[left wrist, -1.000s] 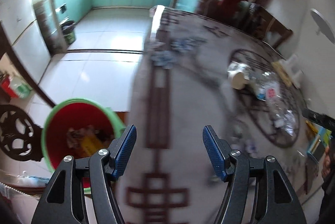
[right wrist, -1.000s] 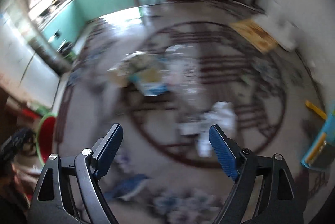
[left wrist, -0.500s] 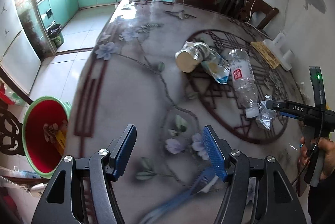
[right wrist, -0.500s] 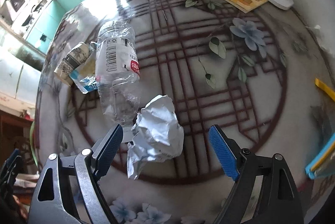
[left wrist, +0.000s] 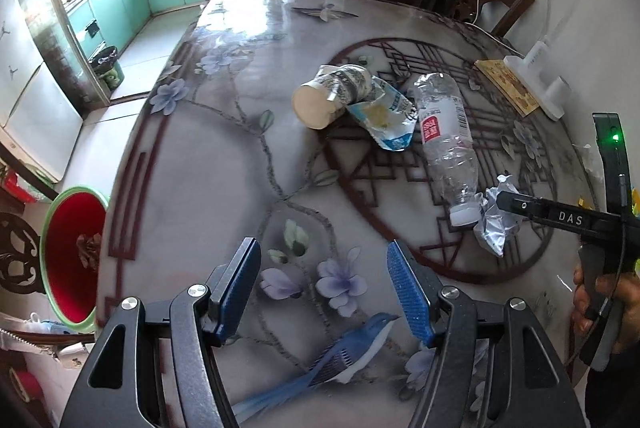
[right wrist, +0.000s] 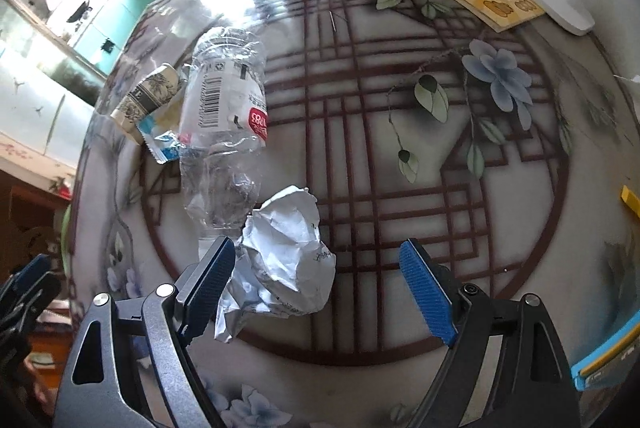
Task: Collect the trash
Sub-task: 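Move both tools back to the table toward the bottle and foil, then grasp the crumpled foil with the right tool while the left tool grasps the clear plastic bottle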
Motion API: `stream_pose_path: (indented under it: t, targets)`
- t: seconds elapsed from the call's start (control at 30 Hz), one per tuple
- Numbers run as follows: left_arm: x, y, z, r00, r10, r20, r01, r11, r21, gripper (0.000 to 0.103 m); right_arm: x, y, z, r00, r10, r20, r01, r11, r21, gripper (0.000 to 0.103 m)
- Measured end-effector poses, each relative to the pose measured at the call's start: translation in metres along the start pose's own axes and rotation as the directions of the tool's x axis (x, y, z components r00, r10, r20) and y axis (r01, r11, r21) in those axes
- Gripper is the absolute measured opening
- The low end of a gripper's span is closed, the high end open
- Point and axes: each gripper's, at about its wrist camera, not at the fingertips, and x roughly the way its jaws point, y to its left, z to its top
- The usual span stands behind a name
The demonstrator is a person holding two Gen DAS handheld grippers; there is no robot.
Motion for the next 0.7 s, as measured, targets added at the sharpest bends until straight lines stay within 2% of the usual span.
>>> stream_pose_path:
  t: [0.3,0.37,0.43,0.47,0.53,0.63,0.7]
  targets:
    - [0.006,-0.038,0.024,0.999,-0.034,0.02,0.033,0.999,0.037,0.065,0.004,0.007,0.004,0.999,0.048,-0.008,-0.048,0.997,-0.053,0.083]
    - [0.005,-0.044,0.029,0.999,-0.039,0.029,0.038,0.999,0.039,0.065,0.007,0.009,0.004,0.998,0.066,-0.018,-0.067,0.996,-0.067,0.073]
    - [0.006,-0.049,0.032,0.999,-0.04,0.032,0.039,0.998,0.042,0.065,0.008,0.01,0.004,0.997,0.073,-0.027,-0.075,0.995,-0.073,0.067]
    - [0.006,-0.05,0.033,0.999,-0.039,0.031,0.037,0.998,0.044,0.065,0.008,0.01,0.003,0.996,0.079,-0.028,-0.081,0.994,-0.076,0.057]
    - [0.009,-0.053,0.033,0.999,-0.034,0.021,0.033,0.999,0.044,0.065,0.008,0.011,0.002,0.995,0.094,-0.032,-0.096,0.991,-0.09,0.044]
    - [0.013,-0.054,0.032,1.0,-0.03,0.007,0.029,0.999,0.038,0.065,0.006,0.01,0.001,0.994,0.105,-0.033,-0.107,0.989,-0.099,0.036]
    - [0.015,-0.056,0.032,0.999,-0.037,0.002,0.037,0.999,0.036,0.065,0.004,0.008,0.0,0.993,0.112,-0.031,-0.114,0.989,-0.097,0.036]
